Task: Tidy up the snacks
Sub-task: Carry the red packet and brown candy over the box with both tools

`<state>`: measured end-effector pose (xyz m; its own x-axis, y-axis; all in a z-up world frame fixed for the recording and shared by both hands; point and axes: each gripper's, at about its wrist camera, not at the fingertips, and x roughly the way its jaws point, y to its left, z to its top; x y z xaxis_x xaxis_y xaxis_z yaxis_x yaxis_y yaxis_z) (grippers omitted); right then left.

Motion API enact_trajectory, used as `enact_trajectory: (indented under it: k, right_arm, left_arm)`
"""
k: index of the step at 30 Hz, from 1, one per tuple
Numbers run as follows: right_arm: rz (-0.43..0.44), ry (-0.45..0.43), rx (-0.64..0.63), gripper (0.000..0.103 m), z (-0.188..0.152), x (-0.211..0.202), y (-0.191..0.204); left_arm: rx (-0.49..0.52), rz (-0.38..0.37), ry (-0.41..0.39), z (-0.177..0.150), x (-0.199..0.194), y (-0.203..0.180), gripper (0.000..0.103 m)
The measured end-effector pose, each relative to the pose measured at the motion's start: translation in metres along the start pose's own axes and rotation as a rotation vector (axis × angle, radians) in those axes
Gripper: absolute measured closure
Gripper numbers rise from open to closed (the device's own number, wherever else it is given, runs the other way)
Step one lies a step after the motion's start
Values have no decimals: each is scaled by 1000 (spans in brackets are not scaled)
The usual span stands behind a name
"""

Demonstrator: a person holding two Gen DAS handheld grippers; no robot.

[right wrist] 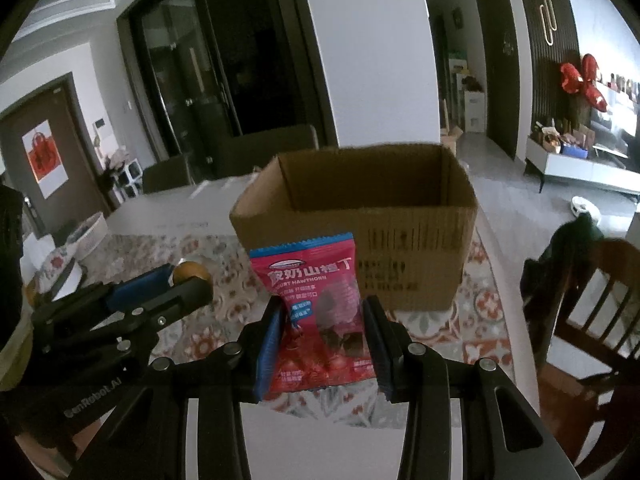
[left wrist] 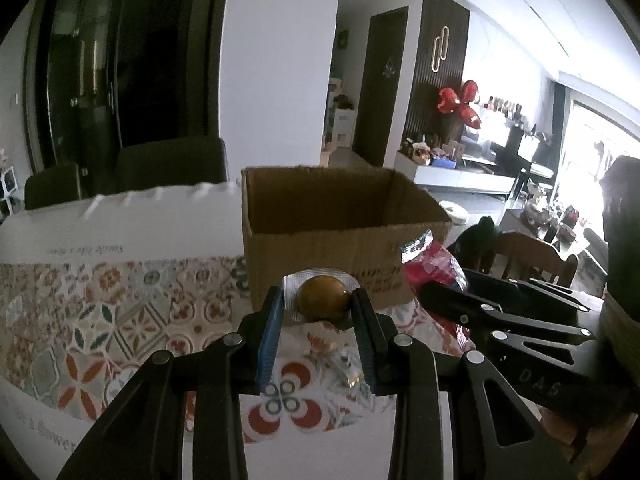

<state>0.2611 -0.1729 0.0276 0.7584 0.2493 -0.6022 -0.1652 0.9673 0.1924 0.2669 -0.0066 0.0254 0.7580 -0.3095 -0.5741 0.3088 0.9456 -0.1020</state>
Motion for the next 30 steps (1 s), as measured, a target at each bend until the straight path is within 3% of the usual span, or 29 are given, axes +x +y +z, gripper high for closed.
enact_trajectory:
  k: [15, 30]
  right_arm:
    - [-5, -65, -48, 62, 51, 2, -3]
    - [-18, -9, -52, 62, 101, 39, -27]
  left_arm:
    - [19, -2, -37, 52, 19, -3, 69]
    - [13, 10, 19, 101, 66, -1, 69]
